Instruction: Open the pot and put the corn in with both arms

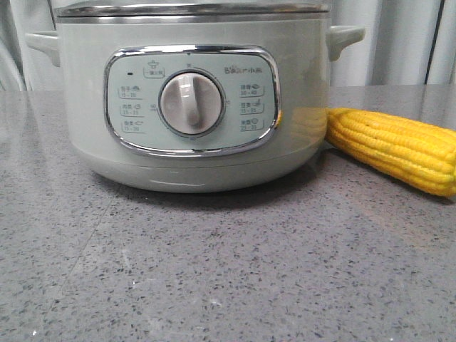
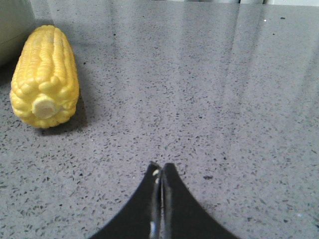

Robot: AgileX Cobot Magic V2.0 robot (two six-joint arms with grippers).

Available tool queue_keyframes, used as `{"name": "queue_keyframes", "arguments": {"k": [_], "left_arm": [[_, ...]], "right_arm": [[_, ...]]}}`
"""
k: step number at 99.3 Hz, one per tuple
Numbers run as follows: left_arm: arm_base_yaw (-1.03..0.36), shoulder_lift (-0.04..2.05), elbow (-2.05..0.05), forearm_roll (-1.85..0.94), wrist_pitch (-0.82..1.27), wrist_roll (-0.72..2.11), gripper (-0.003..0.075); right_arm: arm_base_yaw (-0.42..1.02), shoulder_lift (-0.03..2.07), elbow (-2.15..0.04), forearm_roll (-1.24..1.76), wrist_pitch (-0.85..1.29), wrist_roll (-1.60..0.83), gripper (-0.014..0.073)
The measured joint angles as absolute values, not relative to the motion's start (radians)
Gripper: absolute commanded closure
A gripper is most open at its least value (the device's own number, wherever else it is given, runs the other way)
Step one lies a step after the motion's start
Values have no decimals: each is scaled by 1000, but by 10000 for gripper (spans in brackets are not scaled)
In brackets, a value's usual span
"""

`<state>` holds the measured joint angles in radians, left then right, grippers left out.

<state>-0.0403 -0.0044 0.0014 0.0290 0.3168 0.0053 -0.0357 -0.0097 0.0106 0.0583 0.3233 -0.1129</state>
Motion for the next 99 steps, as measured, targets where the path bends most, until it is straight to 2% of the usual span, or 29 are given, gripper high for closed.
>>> {"name": "queue_keyframes", "arguments": {"k": [99], "left_arm": [[-40,-4,1,29,221,5,741]], "right_arm": [[-36,-10,11,56,223,-113,657]]}}
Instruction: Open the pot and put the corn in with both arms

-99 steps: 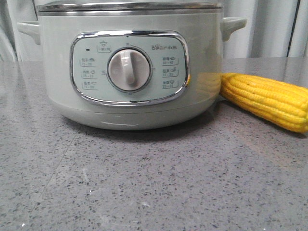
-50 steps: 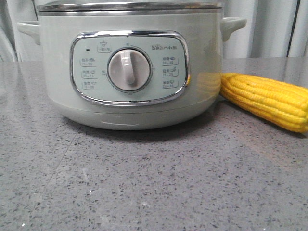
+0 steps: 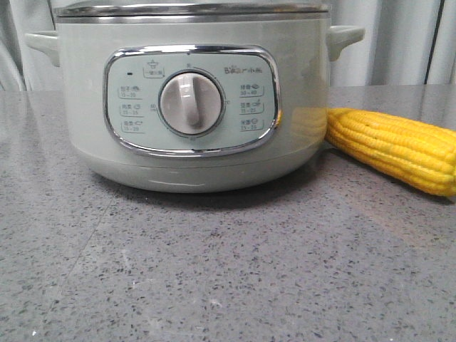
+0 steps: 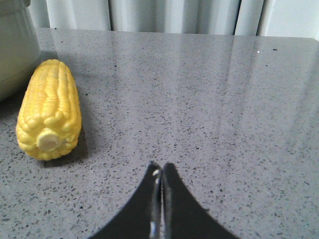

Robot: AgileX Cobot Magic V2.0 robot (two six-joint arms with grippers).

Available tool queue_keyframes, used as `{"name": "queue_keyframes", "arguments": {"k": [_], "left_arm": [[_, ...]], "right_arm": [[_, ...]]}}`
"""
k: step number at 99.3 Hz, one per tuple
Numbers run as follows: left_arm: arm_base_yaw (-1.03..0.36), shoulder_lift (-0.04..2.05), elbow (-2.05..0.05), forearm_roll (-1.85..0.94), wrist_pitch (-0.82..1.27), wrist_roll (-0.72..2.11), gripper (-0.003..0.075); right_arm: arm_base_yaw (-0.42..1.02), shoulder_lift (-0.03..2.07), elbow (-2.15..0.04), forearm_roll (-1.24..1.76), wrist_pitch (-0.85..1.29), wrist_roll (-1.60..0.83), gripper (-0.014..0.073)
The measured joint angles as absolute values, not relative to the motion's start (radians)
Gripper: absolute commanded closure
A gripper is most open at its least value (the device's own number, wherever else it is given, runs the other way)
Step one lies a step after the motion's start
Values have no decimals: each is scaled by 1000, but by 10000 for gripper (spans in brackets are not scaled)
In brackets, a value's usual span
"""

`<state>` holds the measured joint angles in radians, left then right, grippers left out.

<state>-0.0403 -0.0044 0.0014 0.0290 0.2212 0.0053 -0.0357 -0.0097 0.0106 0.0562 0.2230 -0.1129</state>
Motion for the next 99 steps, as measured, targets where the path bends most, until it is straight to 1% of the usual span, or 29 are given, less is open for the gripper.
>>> {"name": "queue_keyframes", "arguments": {"k": [12,34,51,62,77,99], "left_arm": [[-40,-4,1,29,173,5,741],[-40,-4,1,29,-15,5,741],[-40,-4,-7,29,-42,5,741],[-40,19,-54,27,-42,0,741],[-40,117,-150,-30,-46,-25,741],[-40,310,-272,-72,-31,-32,741]], "right_arm": [[-36,-10,11,56,196,-113,657],[-36,-10,11,36,125,-113,657],[-36,-10,11,34,119,-113,657],[-34,2,-16,34,140,-113,657],[-16,92,-109,34,164,-113,657],[-14,314,-280,34,197,-113,657]]}}
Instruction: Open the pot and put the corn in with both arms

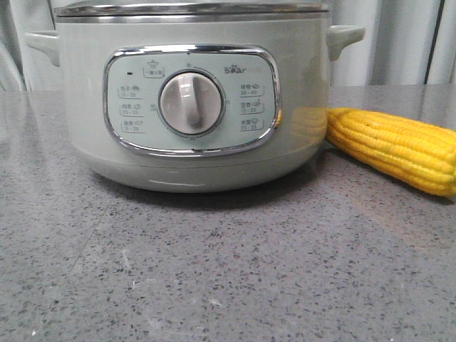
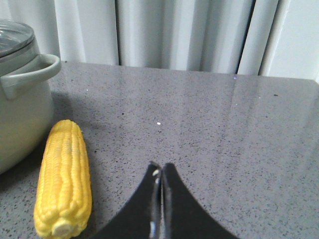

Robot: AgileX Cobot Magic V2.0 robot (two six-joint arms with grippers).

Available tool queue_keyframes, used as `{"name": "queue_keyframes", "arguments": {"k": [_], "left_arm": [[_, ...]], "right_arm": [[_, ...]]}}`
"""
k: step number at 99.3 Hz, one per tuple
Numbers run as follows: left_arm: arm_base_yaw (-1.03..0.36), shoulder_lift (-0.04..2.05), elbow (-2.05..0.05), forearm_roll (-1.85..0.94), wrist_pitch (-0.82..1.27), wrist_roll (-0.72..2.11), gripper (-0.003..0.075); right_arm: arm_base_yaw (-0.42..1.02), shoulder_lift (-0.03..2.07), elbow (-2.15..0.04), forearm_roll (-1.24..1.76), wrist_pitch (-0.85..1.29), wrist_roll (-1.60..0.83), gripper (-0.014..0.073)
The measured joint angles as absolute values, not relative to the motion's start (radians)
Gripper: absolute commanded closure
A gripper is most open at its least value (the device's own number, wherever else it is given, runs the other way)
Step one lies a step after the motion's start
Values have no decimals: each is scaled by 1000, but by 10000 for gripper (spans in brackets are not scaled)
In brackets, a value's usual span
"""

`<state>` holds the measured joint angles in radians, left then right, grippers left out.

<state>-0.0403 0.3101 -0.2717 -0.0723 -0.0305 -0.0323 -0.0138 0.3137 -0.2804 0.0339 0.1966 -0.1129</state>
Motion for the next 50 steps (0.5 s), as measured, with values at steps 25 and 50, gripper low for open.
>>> {"name": "queue_keyframes", "arguments": {"k": [25,50], "left_arm": [[-45,465,-330,-63,-69,-33,570],[-104,516,-330,-51,-178,-39,122]], "right_arm": [[-14,527,-412,34,219,-113,657],[-14,632,-416,34,216,-113,657]]}}
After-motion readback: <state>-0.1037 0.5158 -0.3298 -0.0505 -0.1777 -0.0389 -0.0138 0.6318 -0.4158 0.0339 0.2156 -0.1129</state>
